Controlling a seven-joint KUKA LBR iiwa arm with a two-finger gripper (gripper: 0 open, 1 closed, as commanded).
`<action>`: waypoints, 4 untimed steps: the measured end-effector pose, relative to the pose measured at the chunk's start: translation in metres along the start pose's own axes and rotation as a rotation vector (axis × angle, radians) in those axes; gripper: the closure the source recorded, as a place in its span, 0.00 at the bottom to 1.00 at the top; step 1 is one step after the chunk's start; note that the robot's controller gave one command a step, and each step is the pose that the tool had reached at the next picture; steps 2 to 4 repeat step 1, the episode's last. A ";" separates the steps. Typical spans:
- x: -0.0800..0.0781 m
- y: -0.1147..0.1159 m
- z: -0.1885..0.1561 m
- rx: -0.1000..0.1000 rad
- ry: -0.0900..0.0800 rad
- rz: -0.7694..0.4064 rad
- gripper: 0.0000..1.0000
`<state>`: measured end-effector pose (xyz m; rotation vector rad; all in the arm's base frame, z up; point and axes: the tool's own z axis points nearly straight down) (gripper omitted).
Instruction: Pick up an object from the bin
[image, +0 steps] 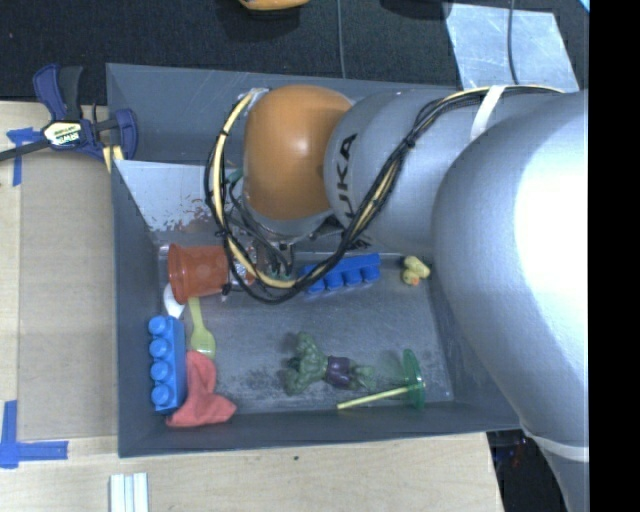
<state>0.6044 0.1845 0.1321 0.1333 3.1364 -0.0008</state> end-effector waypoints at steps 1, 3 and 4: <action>0.002 -0.005 -0.077 -0.001 -0.001 0.005 1.00; 0.002 -0.005 -0.077 -0.001 -0.001 0.005 1.00; 0.002 -0.005 -0.077 -0.001 -0.001 0.005 1.00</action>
Offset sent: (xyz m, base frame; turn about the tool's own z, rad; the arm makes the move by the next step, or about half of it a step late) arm 0.0018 -0.0158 0.0992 -0.0588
